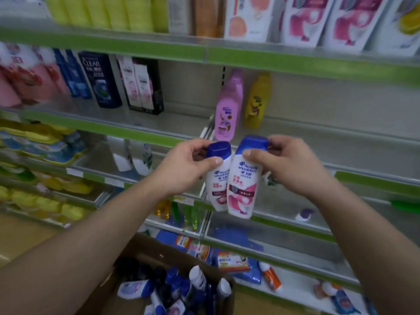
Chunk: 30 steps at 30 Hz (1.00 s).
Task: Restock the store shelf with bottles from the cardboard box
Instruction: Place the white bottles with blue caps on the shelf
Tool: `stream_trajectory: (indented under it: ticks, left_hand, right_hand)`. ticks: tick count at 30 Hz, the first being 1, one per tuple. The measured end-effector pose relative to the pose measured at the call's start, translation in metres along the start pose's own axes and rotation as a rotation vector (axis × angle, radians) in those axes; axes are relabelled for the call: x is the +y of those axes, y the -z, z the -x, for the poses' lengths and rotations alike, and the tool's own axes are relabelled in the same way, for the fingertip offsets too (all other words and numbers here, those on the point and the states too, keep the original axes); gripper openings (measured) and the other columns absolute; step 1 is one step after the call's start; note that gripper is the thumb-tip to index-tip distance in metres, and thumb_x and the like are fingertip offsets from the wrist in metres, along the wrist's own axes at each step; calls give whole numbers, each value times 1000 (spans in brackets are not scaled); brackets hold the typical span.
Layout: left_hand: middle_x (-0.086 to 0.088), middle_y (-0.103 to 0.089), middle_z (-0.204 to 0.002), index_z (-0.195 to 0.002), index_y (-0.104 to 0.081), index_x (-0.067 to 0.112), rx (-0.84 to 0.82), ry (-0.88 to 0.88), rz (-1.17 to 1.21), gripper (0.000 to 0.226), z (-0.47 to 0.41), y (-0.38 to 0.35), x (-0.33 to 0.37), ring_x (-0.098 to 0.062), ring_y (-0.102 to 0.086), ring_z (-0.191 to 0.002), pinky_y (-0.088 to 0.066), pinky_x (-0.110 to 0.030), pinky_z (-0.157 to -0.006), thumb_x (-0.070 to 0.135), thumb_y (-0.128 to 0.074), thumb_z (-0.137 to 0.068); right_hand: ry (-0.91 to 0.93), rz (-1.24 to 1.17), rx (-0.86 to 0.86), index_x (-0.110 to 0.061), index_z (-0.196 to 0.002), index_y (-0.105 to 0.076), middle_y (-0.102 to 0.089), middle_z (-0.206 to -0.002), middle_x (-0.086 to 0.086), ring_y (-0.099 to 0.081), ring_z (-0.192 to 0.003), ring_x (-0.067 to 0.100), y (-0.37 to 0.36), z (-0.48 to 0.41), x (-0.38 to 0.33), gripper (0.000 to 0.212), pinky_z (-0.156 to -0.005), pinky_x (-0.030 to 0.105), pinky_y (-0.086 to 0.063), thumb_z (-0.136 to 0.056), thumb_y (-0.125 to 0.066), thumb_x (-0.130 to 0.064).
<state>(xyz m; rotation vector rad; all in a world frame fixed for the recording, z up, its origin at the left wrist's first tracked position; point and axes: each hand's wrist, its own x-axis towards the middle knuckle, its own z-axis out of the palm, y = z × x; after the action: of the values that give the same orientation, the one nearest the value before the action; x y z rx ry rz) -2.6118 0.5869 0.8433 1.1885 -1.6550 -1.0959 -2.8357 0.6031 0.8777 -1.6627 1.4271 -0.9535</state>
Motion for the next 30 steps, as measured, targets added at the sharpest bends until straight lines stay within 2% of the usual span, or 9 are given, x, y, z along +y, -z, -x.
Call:
stream_trajectory:
  ticks: [4,6,10,13,18,22,24,27,30]
  left_hand:
    - [-9,-73,-110,-110,-66,24,129,-14,18,23,-18,-28,36,-23,-69,-99,-60,-33,-74,13,-70,-90]
    - [-9,-72,-107,-105,-66,26,192,-27,24,22,-27,-37,48,-21,-67,-95,-58,-38,-75,11,-71,-90]
    - [6,-72,-98,-100,-64,32,270,-21,13,21,-44,-49,61,-12,-67,-90,-50,-30,-73,14,-70,-90]
    - [5,-72,-100,-107,-64,27,306,-7,20,21,-55,-52,62,-15,-69,-94,-55,-36,-79,15,-70,-91]
    - [5,-71,-98,-108,-64,25,321,-27,25,21,-71,-50,64,-18,-69,-96,-58,-46,-88,13,-69,-91]
    - [12,-70,-98,-108,-63,29,294,-59,19,23,-85,-49,61,-10,-68,-95,-58,-44,-88,15,-69,-91]
    - [14,-70,-97,-106,-64,31,293,-59,35,23,-92,-52,61,-9,-68,-95,-58,-44,-88,14,-69,-91]
    - [12,-71,-98,-98,-63,35,289,-50,69,25,-104,-61,60,-14,-70,-98,-58,-48,-90,12,-69,-91]
    - [12,-71,-100,-97,-62,36,309,-42,60,25,-119,-73,63,-14,-69,-100,-58,-46,-91,13,-69,-91]
  right_hand:
    - [37,-37,11,-18,-100,-72,-78,-81,-4,-70,-62,2,50,-16,-6,17,-47,10,-44,-87,-76,-29]
    - [37,-36,28,-17,-102,-72,-77,-84,1,-71,-65,8,67,-28,-6,20,-46,13,-44,-87,-76,-29]
    - [28,9,104,-20,-95,-71,-76,-90,11,-70,-78,26,88,-59,5,19,-64,40,-53,-84,-78,-34]
    - [9,38,174,-24,-90,-68,-73,-89,6,-68,-82,29,94,-84,16,16,-80,52,-56,-85,-75,-37]
    - [-15,31,259,-17,-105,-64,-71,-93,4,-68,-93,31,105,-119,30,27,-81,49,-55,-88,-74,-34]
    - [-111,36,337,-25,-90,-65,-73,-107,10,-70,-98,31,119,-154,40,16,-85,53,-59,-86,-75,-37]
    - [-169,76,314,-25,-86,-66,-73,-112,10,-69,-102,30,130,-176,49,23,-88,52,-58,-84,-74,-46]
    - [-243,142,95,-18,-112,-66,-65,-128,12,-59,-120,32,144,-211,62,46,-95,45,-50,-92,-56,-58]
    - [-248,175,-25,-14,-140,-51,-54,-140,9,-51,-127,30,148,-243,72,59,-79,32,-43,-100,-43,-56]
